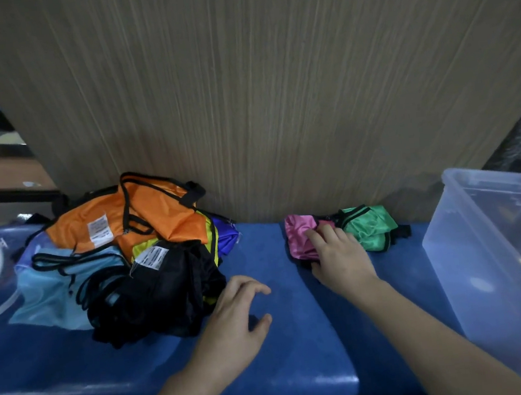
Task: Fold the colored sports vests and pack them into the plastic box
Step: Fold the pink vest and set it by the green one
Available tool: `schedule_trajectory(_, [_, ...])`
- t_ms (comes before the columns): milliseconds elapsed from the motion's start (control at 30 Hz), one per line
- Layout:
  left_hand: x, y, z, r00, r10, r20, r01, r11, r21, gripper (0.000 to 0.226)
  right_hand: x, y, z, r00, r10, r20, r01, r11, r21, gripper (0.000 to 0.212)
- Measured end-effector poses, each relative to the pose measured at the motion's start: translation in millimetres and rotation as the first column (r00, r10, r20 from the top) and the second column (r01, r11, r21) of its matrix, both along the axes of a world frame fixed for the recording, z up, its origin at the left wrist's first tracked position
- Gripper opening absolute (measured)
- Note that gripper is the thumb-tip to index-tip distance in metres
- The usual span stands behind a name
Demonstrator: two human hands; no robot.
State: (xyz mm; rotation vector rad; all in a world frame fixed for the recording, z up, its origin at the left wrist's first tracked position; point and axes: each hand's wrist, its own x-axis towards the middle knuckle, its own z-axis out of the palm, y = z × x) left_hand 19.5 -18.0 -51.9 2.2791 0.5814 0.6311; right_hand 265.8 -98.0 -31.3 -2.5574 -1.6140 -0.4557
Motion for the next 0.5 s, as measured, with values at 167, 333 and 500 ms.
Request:
schedule_trajectory(167, [-0.6, 0.1, 0.9, 1.0, -0.007, 0.001, 0.007, 1.0, 0.014, 0.032, 15.0, 6.7, -1.1, 0.996, -0.042, 0.075, 0.044, 0.999, -0.028, 0.066])
schedule_trajectory(333, [-1.0, 2.2, 0.1, 1.0, -0.004, -0.006, 0.004, 1.0, 0.028, 0.031, 18.0, 7.2, -3.9, 0.996, -0.063, 0.064, 0.064, 0.998, -0.012, 0.066])
schedule_trajectory(500, [-0.3, 3.7, -0.1, 1.0, 0.004, -0.007, -0.004, 0.999, 0.038, 0.031, 15.3, -2.8, 3.4, 0.998, -0.058, 0.011, 0.057, 0.996, 0.064, 0.065])
